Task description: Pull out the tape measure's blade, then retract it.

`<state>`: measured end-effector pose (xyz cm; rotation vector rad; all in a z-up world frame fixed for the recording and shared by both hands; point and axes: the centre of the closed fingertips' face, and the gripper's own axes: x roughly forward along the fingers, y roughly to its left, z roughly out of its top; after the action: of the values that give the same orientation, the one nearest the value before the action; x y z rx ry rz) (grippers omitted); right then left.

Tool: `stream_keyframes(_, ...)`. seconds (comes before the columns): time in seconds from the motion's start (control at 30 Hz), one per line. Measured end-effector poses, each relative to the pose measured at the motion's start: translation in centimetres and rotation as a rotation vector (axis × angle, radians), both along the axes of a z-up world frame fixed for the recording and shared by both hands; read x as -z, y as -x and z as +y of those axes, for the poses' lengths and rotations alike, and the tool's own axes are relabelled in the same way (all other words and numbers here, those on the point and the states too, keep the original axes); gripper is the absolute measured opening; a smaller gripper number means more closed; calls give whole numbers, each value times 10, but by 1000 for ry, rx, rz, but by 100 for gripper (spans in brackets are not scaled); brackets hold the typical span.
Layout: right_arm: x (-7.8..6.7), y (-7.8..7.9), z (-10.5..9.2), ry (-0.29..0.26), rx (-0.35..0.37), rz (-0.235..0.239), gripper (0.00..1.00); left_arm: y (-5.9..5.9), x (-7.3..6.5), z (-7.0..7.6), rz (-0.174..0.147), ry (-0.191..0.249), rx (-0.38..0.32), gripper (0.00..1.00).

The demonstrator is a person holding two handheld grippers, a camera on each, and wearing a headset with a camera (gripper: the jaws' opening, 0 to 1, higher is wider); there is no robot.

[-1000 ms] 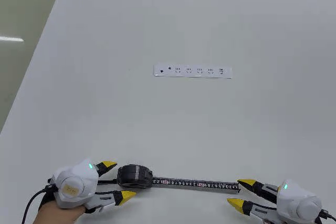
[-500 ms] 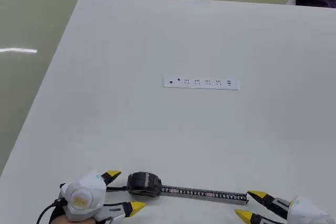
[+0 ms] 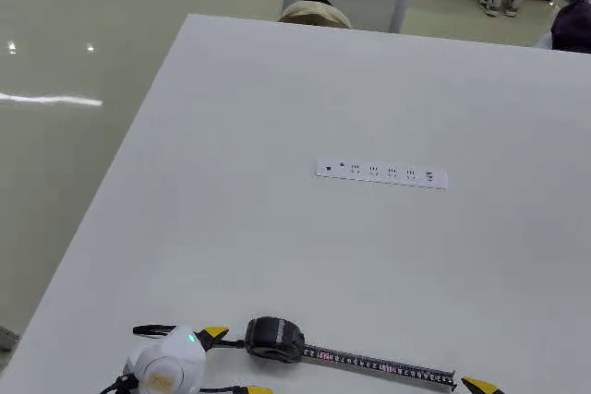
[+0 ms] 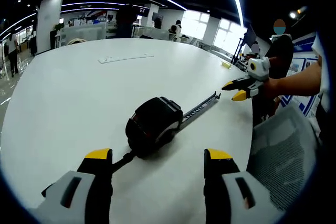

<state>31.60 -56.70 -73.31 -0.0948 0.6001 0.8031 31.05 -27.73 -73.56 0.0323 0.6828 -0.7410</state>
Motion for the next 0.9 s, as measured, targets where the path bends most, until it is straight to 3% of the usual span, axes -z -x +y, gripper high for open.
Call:
stream_keyframes(0.1, -4, -2, -6, -19, 50, -6, 43, 3, -3, 2, 1, 7, -15, 70)
stream_keyframes(0.23, -3, 6, -3, 7, 23, -12, 44, 7, -4, 7, -1, 9, -37, 70)
stream_keyframes(0.63, -16, 19, -1, -23, 57, -28, 46, 23, -5, 18, 2, 20, -84, 74)
stream_keyframes(0.9, -14, 31, 2, -27, 62, -28, 47, 31, -9, 26, -3, 28, -105, 76)
